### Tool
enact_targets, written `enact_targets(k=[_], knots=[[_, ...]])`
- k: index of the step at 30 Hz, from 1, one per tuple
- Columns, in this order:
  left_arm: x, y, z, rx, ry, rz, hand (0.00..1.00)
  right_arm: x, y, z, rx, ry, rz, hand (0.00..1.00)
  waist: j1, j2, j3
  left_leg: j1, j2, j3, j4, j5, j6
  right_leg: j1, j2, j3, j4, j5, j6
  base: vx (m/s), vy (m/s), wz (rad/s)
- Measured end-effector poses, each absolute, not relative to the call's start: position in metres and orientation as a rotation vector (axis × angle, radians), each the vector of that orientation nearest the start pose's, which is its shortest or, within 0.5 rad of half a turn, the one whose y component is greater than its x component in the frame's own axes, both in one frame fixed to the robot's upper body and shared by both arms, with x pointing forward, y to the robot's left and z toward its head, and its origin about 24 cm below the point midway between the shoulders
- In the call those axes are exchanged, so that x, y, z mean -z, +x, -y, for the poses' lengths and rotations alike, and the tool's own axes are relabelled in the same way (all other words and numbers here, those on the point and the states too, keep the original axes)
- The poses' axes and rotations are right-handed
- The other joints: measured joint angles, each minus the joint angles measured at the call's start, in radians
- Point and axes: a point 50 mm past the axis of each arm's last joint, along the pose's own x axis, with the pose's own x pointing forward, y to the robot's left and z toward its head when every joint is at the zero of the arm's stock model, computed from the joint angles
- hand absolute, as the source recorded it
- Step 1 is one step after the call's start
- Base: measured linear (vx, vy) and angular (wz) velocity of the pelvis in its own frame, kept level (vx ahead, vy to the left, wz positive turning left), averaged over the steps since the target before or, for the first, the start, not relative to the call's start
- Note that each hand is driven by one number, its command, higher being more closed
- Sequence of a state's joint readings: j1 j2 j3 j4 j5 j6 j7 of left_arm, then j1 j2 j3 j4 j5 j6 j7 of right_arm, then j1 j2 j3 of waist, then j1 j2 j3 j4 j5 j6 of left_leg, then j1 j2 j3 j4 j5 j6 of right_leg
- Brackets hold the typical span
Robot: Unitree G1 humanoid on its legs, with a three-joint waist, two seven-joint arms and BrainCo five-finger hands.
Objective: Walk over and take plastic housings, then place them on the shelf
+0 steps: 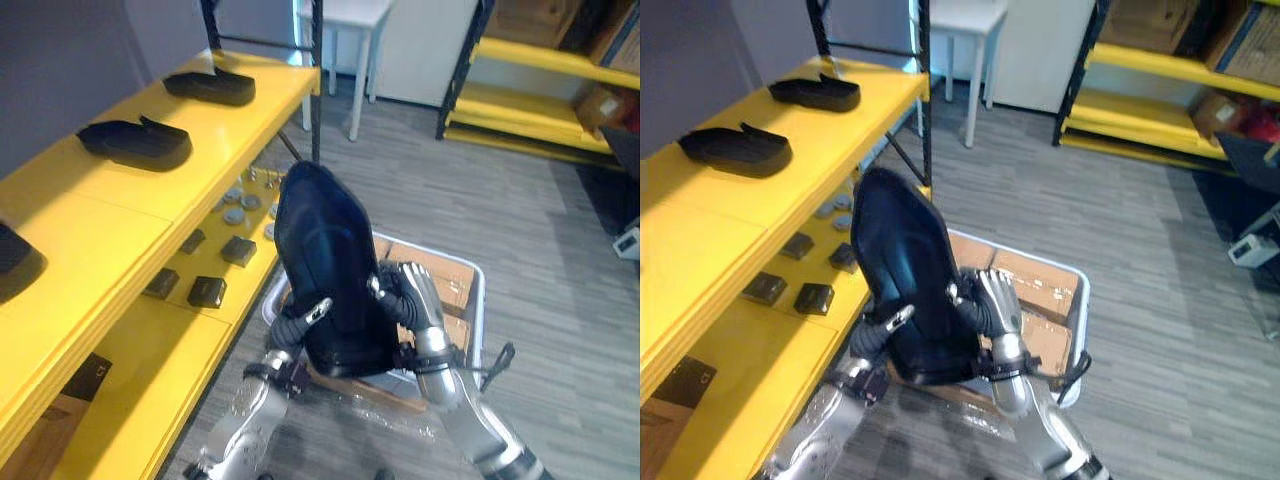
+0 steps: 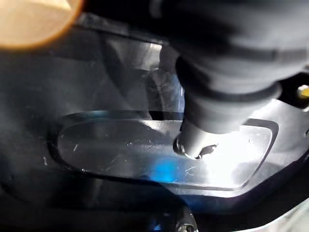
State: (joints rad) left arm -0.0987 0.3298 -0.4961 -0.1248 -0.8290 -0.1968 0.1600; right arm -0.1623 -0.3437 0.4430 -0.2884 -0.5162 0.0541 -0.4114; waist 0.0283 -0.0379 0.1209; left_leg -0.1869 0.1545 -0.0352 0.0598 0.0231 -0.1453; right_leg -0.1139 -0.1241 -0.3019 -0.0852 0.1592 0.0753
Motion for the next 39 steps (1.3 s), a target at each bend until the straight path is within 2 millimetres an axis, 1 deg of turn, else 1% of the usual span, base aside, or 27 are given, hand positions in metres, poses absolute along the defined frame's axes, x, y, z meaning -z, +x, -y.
enact_targets(k=[2, 4, 5, 6, 8, 9, 11, 13, 15, 16, 17, 20, 21, 22, 23, 24, 25, 26, 27, 29, 30, 31, 32, 33, 34, 35, 39], knots=[[-0.070, 0.237, -0.098, 0.318, -0.542, 0.037, 1.00, -0.120, 0.239, 0.101, -0.020, -0.668, 0.550, 1.00, 0.009, 0.000, -0.006, -0.006, -0.003, -0.035, 0.017, -0.006, -0.008, 0.045, -0.007, -0.064, 0.000, -0.016, 0.002, 0.05, 0.038, 0.89], [-0.069, 0.236, -0.098, 0.295, -0.533, 0.047, 1.00, -0.115, 0.236, 0.102, -0.028, -0.629, 0.516, 1.00, 0.010, 0.012, -0.023, -0.060, 0.038, 0.092, 0.061, -0.012, 0.012, 0.070, -0.020, -0.147, 0.001, -0.030, 0.010, 0.00, 0.010, 1.06], [-0.070, 0.236, -0.099, 0.279, -0.532, 0.062, 1.00, -0.114, 0.237, 0.102, -0.031, -0.612, 0.508, 0.00, 0.011, 0.020, -0.028, -0.077, 0.069, 0.195, 0.090, -0.005, 0.030, 0.079, -0.029, -0.180, 0.001, -0.036, 0.013, 0.05, 0.013, 1.16], [-0.071, 0.234, -0.100, 0.252, -0.543, 0.080, 1.00, -0.114, 0.236, 0.100, -0.036, -0.586, 0.510, 0.00, 0.015, 0.030, -0.039, -0.091, 0.109, 0.328, 0.126, 0.012, 0.055, 0.086, -0.043, -0.211, 0.002, -0.041, 0.021, 0.07, 0.043, 0.89], [-0.074, 0.229, -0.106, 0.202, -0.549, 0.109, 1.00, -0.113, 0.236, 0.093, -0.048, -0.532, 0.512, 0.00, 0.031, 0.033, -0.045, -0.095, 0.112, 0.412, 0.159, 0.018, 0.073, 0.101, -0.075, -0.233, 0.006, -0.040, 0.033, 0.14, 0.153, 0.54], [-0.075, 0.225, -0.111, 0.176, -0.548, 0.119, 1.00, -0.111, 0.236, 0.087, -0.065, -0.502, 0.505, 0.00, 0.049, 0.025, -0.051, -0.094, 0.095, 0.416, 0.164, 0.008, 0.075, 0.104, -0.093, -0.232, 0.006, -0.040, 0.034, 0.18, 0.244, 0.38], [-0.078, 0.222, -0.121, 0.119, -0.529, 0.155, 1.00, -0.109, 0.235, 0.077, -0.090, -0.456, 0.494, 0.00, 0.065, 0.025, -0.055, -0.094, 0.057, 0.393, 0.190, -0.014, 0.089, 0.134, -0.129, -0.257, 0.013, -0.050, 0.051, 0.16, 0.195, 0.42], [-0.084, 0.217, -0.128, 0.061, -0.498, 0.199, 1.00, -0.108, 0.235, 0.070, -0.115, -0.392, 0.485, 0.00, 0.067, 0.023, -0.070, -0.096, 0.027, 0.362, 0.207, -0.032, 0.098, 0.160, -0.159, -0.295, 0.039, -0.064, 0.077, 0.14, 0.113, 0.56], [-0.092, 0.216, -0.132, 0.004, -0.445, 0.254, 1.00, -0.109, 0.235, 0.066, -0.131, -0.316, 0.469, 0.00, 0.077, 0.022, -0.079, -0.096, 0.003, 0.339, 0.210, -0.040, 0.099, 0.177, -0.181, -0.336, 0.064, -0.074, 0.087, 0.13, 0.083, 0.53], [-0.099, 0.215, -0.133, -0.026, -0.402, 0.300, 1.00, -0.111, 0.235, 0.064, -0.135, -0.269, 0.471, 0.00, 0.084, 0.020, -0.080, -0.095, -0.018, 0.326, 0.212, -0.049, 0.105, 0.180, -0.209, -0.358, 0.103, -0.103, 0.083, 0.08, 0.062, 0.46], [-0.103, 0.214, -0.133, -0.045, -0.370, 0.324, 1.00, -0.112, 0.235, 0.064, -0.136, -0.248, 0.472, 0.00, 0.088, 0.020, -0.081, -0.094, -0.028, 0.319, 0.214, -0.055, 0.108, 0.180, -0.224, -0.370, 0.132, -0.116, 0.072, 0.12, 0.110, 0.56], [-0.114, 0.211, -0.133, -0.128, -0.189, 0.416, 1.00, -0.114, 0.235, 0.062, -0.150, -0.160, 0.460, 0.00, 0.091, 0.015, -0.081, -0.033, -0.082, 0.264, 0.189, -0.069, 0.133, 0.177, -0.335, -0.397, 0.381, -0.120, 0.050, 0.17, 0.189, 0.67], [-0.117, 0.209, -0.134, -0.156, -0.109, 0.446, 1.00, -0.115, 0.236, 0.063, -0.157, -0.143, 0.464, 0.00, 0.091, 0.009, -0.083, 0.002, -0.103, 0.234, 0.169, -0.068, 0.144, 0.168, -0.383, -0.390, 0.502, -0.088, 0.002, 0.20, 0.248, 0.84], [-0.119, 0.207, -0.135, -0.180, -0.053, 0.471, 1.00, -0.118, 0.237, 0.064, -0.162, -0.110, 0.476, 0.00, 0.092, 0.010, -0.084, 0.033, -0.118, 0.196, 0.146, -0.064, 0.158, 0.148, -0.414, -0.370, 0.604, -0.024, -0.090, 0.20, 0.236, 0.88], [-0.121, 0.207, -0.136, -0.193, -0.018, 0.487, 1.00, -0.120, 0.237, 0.064, -0.164, -0.090, 0.482, 0.00, 0.091, 0.012, -0.083, 0.047, -0.123, 0.175, 0.135, -0.065, 0.167, 0.133, -0.420, -0.333, 0.658, -0.005, -0.122, 0.14, 0.103, 0.99], [-0.124, 0.206, -0.140, -0.228, 0.056, 0.516, 1.00, -0.123, 0.237, 0.063, -0.173, -0.056, 0.494, 0.00, 0.082, 0.011, -0.083, 0.055, -0.126, 0.128, 0.122, -0.066, 0.182, 0.074, -0.390, -0.230, 0.787, -0.083, -0.084, 0.13, 0.017, 1.14], [-0.124, 0.206, -0.142, -0.257, 0.107, 0.527, 1.00, -0.125, 0.238, 0.062, -0.181, -0.023, 0.492, 0.00, 0.075, 0.012, -0.080, 0.070, -0.133, 0.075, 0.105, -0.062, 0.191, 0.038, -0.327, -0.157, 0.865, -0.193, -0.067, 0.12, -0.010, 1.23], [-0.124, 0.205, -0.142, -0.267, 0.128, 0.527, 1.00, -0.125, 0.238, 0.062, -0.182, -0.020, 0.493, 0.00, 0.070, 0.012, -0.079, 0.083, -0.138, 0.050, 0.094, -0.058, 0.196, 0.030, -0.295, -0.136, 0.879, -0.228, -0.065, 0.12, -0.007, 1.22], [-0.122, 0.204, -0.145, -0.300, 0.161, 0.524, 1.00, -0.125, 0.238, 0.062, -0.199, -0.005, 0.497, 0.00, 0.066, 0.011, -0.075, 0.111, -0.151, 0.014, 0.075, -0.055, 0.200, 0.016, -0.232, -0.094, 0.870, -0.277, -0.058, 0.11, -0.004, 1.02], [-0.120, 0.204, -0.149, -0.343, 0.197, 0.523, 1.00, -0.128, 0.236, 0.064, -0.220, 0.067, 0.511, 0.00, 0.059, 0.013, -0.071, 0.118, -0.165, -0.050, 0.070, -0.056, 0.200, -0.013, -0.123, -0.012, 0.778, -0.329, -0.052, 0.11, -0.062, 1.10], [-0.119, 0.205, -0.153, -0.376, 0.206, 0.514, 1.00, -0.131, 0.237, 0.068, -0.214, 0.119, 0.523, 0.00, 0.046, 0.013, -0.065, 0.110, -0.172, -0.099, 0.072, -0.056, 0.199, -0.035, -0.028, 0.097, 0.671, -0.347, -0.036, 0.07, -0.122, 1.25], [-0.115, 0.206, -0.157, -0.408, 0.209, 0.496, 1.00, -0.133, 0.237, 0.073, -0.197, 0.164, 0.532, 0.00, 0.034, 0.010, -0.062, 0.102, -0.182, -0.137, 0.074, -0.055, 0.198, -0.042, 0.029, 0.180, 0.587, -0.353, -0.026, 0.08, -0.218, 1.51], [-0.104, 0.209, -0.165, -0.456, 0.224, 0.432, 1.00, -0.142, 0.238, 0.088, -0.134, 0.247, 0.566, 0.00, 0.030, -0.003, -0.052, 0.102, -0.213, -0.188, 0.075, -0.053, 0.185, -0.030, 0.077, 0.306, 0.432, -0.348, -0.023, 0.07, -0.205, 1.27], [-0.100, 0.210, -0.169, -0.477, 0.234, 0.405, 1.00, -0.146, 0.238, 0.095, -0.109, 0.269, 0.592, 0.00, 0.026, -0.012, -0.046, 0.103, -0.231, -0.208, 0.080, -0.053, 0.170, -0.022, 0.075, 0.321, 0.403, -0.308, -0.048, 0.08, -0.208, 1.16], [-0.090, 0.210, -0.173, -0.504, 0.235, 0.346, 1.00, -0.149, 0.237, 0.105, -0.075, 0.284, 0.614, 0.00, 0.022, 0.008, -0.042, 0.105, -0.230, -0.237, 0.084, -0.054, 0.158, -0.004, 0.074, 0.290, 0.387, -0.308, -0.052, 0.10, -0.178, 0.74], [-0.084, 0.206, -0.178, -0.536, 0.239, 0.311, 1.00, -0.152, 0.238, 0.116, -0.032, 0.308, 0.635, 0.00, 0.035, 0.025, -0.045, 0.104, -0.209, -0.255, 0.065, -0.051, 0.150, 0.014, 0.088, 0.263, 0.341, -0.294, -0.067, 0.09, -0.138, 0.50], [-0.082, 0.204, -0.184, -0.559, 0.255, 0.294, 1.00, -0.161, 0.236, 0.112, -0.063, 0.379, 0.666, 0.00, 0.051, 0.023, -0.047, 0.111, -0.167, -0.267, 0.009, -0.042, 0.128, 0.049, 0.127, 0.253, 0.237, -0.253, -0.085, 0.14, -0.154, 0.08]])
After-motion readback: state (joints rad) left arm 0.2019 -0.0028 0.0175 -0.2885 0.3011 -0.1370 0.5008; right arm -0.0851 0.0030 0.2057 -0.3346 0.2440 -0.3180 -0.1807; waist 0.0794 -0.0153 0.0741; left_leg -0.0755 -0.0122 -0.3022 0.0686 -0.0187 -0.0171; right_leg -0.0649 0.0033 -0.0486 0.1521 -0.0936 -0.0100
